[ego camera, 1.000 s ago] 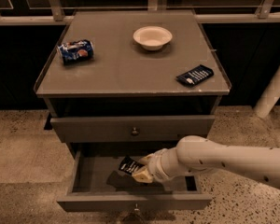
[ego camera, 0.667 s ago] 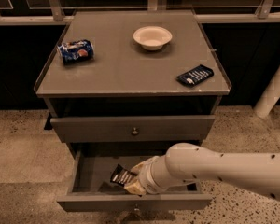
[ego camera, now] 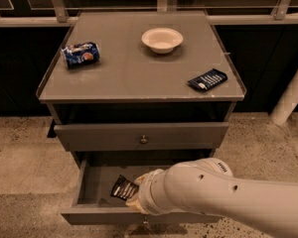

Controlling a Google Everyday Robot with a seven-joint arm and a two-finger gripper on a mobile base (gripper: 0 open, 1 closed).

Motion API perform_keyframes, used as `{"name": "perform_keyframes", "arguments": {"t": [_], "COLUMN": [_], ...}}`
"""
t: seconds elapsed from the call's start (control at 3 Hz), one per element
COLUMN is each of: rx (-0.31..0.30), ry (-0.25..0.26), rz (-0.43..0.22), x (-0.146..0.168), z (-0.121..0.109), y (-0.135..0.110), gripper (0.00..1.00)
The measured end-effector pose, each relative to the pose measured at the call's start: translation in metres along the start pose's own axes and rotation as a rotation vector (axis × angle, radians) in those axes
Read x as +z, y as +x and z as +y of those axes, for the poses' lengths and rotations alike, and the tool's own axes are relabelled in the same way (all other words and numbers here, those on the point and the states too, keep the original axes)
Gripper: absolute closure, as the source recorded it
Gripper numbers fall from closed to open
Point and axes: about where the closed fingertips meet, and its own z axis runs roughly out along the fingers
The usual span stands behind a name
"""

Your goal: Pick rxbar chocolate from middle drawer and place on counter

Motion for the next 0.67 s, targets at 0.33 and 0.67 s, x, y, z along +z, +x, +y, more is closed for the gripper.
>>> {"name": "perform_keyframes", "arguments": {"t": [0.33, 0.67], "rx": [-0.002, -0.013], "ry": [0.000, 0.001], "rz": [0.000, -0.025], "x": [-0.0001, -0.0085], "z": [-0.0001, -0.0101], "y": [-0.0002, -0.0012], "gripper": [1.00, 1.00]}}
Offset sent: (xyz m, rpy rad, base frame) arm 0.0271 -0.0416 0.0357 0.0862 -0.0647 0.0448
